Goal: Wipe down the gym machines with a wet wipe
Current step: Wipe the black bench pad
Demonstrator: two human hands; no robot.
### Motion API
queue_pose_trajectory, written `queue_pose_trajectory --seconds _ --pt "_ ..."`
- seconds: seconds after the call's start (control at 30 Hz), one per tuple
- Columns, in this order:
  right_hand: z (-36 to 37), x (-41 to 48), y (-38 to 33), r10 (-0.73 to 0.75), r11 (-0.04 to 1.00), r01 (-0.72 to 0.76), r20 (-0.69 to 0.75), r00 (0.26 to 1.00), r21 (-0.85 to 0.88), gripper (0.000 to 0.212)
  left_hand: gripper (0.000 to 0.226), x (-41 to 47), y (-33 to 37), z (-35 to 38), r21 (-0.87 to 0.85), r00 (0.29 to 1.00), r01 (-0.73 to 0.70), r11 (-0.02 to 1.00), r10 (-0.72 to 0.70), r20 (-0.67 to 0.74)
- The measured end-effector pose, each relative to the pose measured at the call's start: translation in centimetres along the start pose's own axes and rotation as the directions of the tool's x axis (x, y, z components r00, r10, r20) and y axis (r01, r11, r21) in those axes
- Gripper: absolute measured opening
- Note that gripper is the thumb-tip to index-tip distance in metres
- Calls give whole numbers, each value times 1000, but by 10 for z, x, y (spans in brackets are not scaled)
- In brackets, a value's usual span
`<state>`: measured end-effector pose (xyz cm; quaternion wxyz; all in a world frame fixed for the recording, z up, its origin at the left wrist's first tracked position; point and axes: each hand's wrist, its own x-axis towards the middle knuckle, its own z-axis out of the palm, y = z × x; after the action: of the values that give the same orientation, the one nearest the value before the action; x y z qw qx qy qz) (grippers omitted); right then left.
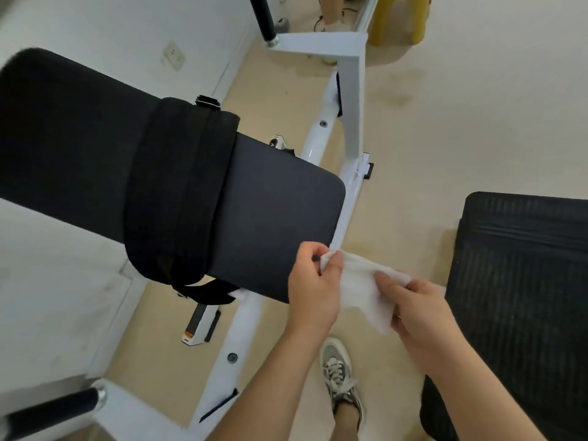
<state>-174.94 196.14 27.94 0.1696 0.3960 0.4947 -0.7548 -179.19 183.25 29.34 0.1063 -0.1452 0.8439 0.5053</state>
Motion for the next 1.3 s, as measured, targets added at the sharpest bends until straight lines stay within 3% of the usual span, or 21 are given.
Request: queue_pose_trajectory --seconds 0.07,0.13,0.17,0.23,0.3,0.4,0.57,0.67,0.77,0.87,0.97,1.03,1.1,1.23,1.3 --pt "23 12 0 -65 991 55 -81 995 -126 12 16 20 -10 -20 79 1000 -11 997 10 9" --pt "53 30 2 -294 911 213 -196 935 -353 16 17 47 -22 -36 149 1000 -17 989 16 8" --pt "70 36 3 -443 813 296 -204 873 -502 23 17 63 -28 -42 192 1000 -20 981 18 12" --pt "101 48 12 -659 564 435 -66 749 -702 40 15 94 -40 -52 260 999 -19 965 6 50" --pt "127 61 32 -667 397 513 145 731 -761 49 13 124 -49 -57 318 995 -7 948 -25 98" --pt "152 80 74 -571 324 572 326 753 -753 58 12 163 -55 -59 476 986 -128 870 60 156" --pt "172 127 87 -520 199 502 344 782 -841 64 19 216 -39 -59 653 895 -443 615 262 360" --pt "170 156 68 -520 65 463 366 772 -884 74 38 237 -34 -64 618 824 -562 549 441 357" --pt "157 181 40 -488 23 365 308 817 -931 84 44 243 -43 -67 637 698 -679 366 591 405" --pt "159 179 23 -537 -2 284 240 809 -959 76 39 240 -56 -59 647 607 -751 131 522 600" --pt "158 162 18 -671 23 317 220 708 -948 48 36 244 -58 -62 656 639 -740 150 460 616" --pt "153 167 16 -744 67 384 210 634 -921 40 36 245 -53 -66 633 646 -749 197 431 630" --pt "157 186 12 -734 114 464 240 635 -878 52 34 247 -48 -69 611 642 -759 226 419 642" --pt "166 217 22 -639 -30 492 395 660 -870 64 49 258 -51 -81 760 731 -632 152 443 519" --pt "149 226 24 -625 -10 446 354 696 -895 68 55 260 -57 -80 803 749 -586 103 447 489"
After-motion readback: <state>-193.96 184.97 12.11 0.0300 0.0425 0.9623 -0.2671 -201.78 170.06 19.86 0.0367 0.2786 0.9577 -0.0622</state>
